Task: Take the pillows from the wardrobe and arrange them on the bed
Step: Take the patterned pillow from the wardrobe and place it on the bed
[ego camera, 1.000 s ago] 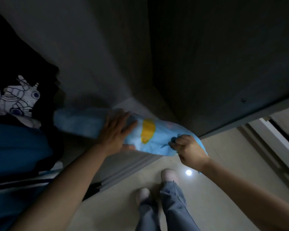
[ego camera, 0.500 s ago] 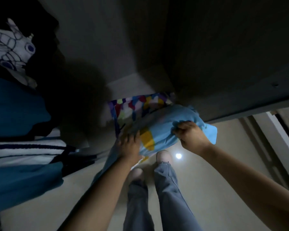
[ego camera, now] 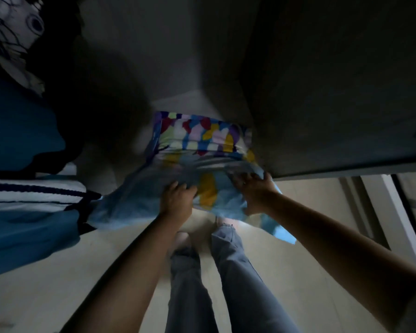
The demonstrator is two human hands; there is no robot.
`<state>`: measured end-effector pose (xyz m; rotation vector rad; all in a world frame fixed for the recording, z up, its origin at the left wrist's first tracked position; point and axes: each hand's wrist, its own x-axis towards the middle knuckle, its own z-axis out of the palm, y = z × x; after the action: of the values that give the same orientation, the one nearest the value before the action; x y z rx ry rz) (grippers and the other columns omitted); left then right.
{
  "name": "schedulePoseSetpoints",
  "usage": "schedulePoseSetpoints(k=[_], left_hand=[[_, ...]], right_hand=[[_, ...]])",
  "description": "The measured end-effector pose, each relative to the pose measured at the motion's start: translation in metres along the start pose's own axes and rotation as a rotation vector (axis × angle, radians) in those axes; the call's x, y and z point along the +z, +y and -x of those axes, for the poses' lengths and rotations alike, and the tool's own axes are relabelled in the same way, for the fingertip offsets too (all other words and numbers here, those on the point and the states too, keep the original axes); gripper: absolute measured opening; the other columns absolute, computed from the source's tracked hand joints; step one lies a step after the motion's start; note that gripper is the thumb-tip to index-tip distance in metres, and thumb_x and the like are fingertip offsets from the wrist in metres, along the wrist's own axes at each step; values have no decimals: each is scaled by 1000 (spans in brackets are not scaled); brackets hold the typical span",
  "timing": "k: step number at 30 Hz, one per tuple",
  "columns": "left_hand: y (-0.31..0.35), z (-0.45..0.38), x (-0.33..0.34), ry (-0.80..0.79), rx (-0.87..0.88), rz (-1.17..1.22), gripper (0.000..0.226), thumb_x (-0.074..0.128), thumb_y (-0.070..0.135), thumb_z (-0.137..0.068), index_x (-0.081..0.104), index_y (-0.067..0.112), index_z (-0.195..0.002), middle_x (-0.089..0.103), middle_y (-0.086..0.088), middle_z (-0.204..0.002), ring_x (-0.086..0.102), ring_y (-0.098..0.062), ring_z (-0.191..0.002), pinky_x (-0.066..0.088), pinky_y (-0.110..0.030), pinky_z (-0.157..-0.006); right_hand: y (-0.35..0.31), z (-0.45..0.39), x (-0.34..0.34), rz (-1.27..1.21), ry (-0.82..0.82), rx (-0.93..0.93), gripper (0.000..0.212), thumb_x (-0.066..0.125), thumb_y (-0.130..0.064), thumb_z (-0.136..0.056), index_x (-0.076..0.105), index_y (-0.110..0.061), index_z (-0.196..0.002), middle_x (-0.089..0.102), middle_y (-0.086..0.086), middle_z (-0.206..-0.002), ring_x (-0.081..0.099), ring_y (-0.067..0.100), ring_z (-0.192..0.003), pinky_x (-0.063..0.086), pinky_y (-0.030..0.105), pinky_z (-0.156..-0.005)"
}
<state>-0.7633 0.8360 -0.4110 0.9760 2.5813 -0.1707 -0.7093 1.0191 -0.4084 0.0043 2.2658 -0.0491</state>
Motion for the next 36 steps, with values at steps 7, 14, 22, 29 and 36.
schedulePoseSetpoints(k=[7, 14, 22, 29, 36], left_hand=[[-25, 0, -5, -8, 60, 39, 21, 89, 10, -49, 73, 3, -61, 71, -18, -58, 71, -30, -58, 55, -25, -49], [-46, 67, -5, 324, 226, -9, 10, 74, 9, -51, 67, 10, -58, 67, -9, -56, 68, -25, -53, 52, -24, -43], [-14, 98, -54, -107, 441, -126, 88, 70, 52, -68, 33, 15, -139, 45, -7, -139, 39, -22, -131, 23, -41, -113], [97, 132, -100, 10, 584, -39, 32, 61, 27, -77, 54, 12, -104, 64, -10, -112, 59, -32, -106, 50, -37, -82], [308, 133, -146, 68, 884, -130, 20, 56, 19, -79, 58, 13, -98, 66, -11, -110, 61, -34, -103, 51, -37, -78]], right_hand=[[-37, -17, 27, -326, 234, 188, 57, 60, -16, -81, 37, -7, -132, 52, 18, -129, 52, 35, -115, 46, 42, -92], [-80, 47, 37, -579, 470, 335, 49, 71, -22, -70, 52, -8, -113, 63, 14, -116, 60, 34, -102, 50, 37, -76], [-98, 194, 68, -750, 509, 509, 45, 78, -20, -63, 56, -6, -100, 66, 16, -103, 60, 34, -98, 47, 37, -75], [-65, 294, 87, -787, 625, 647, 29, 61, -10, -69, 34, -20, -66, 62, 17, -81, 60, 38, -81, 32, 30, -59], [43, 422, 156, -930, 698, 970, 34, 57, -3, -66, 30, -20, -55, 48, 2, -64, 49, 29, -68, 31, 30, -53]])
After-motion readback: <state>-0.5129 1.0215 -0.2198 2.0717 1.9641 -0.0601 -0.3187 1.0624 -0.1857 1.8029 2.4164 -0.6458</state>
